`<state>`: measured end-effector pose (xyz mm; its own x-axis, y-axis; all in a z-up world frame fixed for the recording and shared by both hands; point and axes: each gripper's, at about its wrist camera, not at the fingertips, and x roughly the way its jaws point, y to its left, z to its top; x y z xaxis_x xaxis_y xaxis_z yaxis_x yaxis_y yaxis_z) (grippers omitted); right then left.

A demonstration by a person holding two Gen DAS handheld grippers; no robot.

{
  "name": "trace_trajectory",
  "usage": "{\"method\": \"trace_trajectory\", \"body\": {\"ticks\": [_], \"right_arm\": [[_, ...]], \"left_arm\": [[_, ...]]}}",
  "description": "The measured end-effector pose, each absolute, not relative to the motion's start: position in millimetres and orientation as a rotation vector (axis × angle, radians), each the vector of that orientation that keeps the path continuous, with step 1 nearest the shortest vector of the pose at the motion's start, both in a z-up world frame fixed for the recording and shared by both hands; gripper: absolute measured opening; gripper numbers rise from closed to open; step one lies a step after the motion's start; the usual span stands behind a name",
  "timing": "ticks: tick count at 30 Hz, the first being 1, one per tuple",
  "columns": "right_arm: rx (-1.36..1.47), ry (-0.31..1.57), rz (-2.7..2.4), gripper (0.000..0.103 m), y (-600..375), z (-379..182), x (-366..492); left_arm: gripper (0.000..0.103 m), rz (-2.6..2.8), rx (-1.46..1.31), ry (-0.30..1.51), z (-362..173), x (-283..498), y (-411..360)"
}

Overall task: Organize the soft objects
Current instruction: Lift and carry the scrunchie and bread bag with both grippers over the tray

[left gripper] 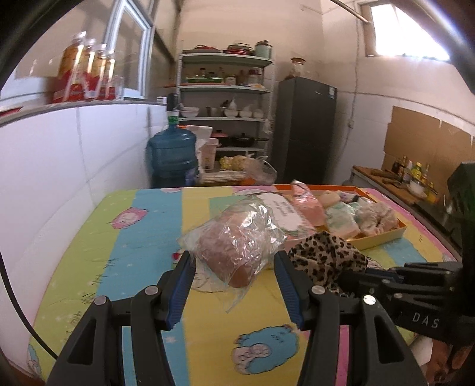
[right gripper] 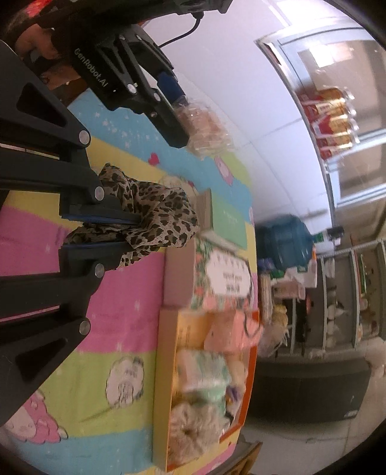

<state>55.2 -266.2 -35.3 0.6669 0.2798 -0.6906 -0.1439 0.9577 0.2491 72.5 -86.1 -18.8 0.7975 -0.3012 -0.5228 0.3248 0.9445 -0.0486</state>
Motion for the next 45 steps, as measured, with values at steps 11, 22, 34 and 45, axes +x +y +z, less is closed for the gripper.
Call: {"method": "trace_trajectory", "body": {"ticks": [11,22,34,45], "right_arm": [[0.218,0.751,0.158,0.011,-322.8,-25.8,39.7],[0.261,0.698,0.058,0.011,-386.9,-22.5,28.1],[0.332,0.667,-0.008,0.011,-442.4,-31.6,35.5],[0.345,0.628,-0.036,0.012,-473.0,-25.8,66.9]], "left_arm": [[0.055,-0.405,0.097,0.531,-11.2,70.1,-144.5],[0.055,-0.489,0.117,0.511,-11.1,73.4,-201.5],[0.055,-0.528,0.129,0.511,-14.1,99.7,-248.9],[0.055,-0.54,0.108,0.505,-14.9,134.1,-284.7]]}}
